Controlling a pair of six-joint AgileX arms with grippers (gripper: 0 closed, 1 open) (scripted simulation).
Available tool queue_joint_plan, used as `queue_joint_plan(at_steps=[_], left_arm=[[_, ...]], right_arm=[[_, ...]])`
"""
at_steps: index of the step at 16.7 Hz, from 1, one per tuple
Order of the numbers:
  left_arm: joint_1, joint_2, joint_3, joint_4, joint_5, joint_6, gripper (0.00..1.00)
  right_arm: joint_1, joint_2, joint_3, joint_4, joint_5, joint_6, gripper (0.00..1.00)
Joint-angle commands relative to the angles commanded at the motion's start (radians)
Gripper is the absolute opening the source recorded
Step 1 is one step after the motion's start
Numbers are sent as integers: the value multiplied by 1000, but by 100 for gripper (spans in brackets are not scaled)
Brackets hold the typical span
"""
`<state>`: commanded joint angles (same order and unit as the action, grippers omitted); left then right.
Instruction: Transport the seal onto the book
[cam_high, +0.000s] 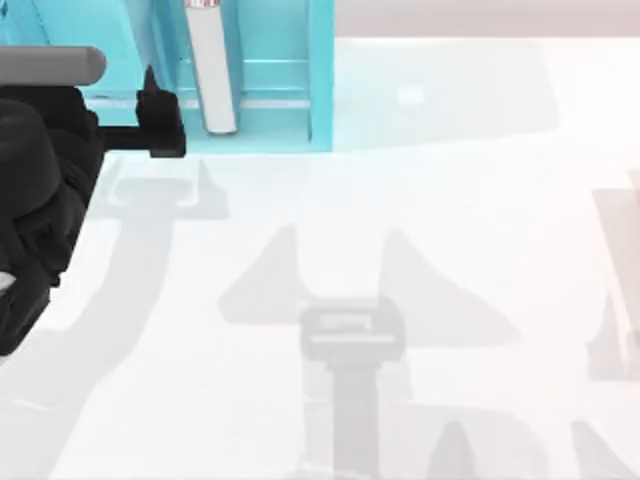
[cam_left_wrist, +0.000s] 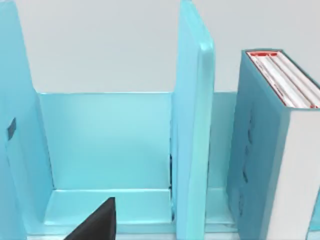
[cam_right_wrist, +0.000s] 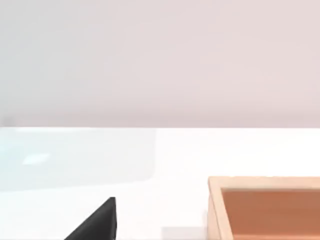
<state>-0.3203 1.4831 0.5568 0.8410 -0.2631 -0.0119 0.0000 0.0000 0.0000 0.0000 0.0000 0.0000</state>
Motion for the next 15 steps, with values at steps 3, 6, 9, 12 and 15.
queue_joint_plan(at_steps=[3,6,9,12,15], left_arm=[[-57,295,101,153,-50,-4,100],[-99,507,186,277,-87,-7,100],[-125,624,242,356,-110,-10,100],[-130,648,255,374,-114,-11,100],[-125,646,250,371,-113,-11,100]], right_arm=[[0,0,0,0,0,0,100],[0,0,0,0,0,0,100],[0,0,0,0,0,0,100],[0,0,0,0,0,0,100],[0,0,0,0,0,0,100]])
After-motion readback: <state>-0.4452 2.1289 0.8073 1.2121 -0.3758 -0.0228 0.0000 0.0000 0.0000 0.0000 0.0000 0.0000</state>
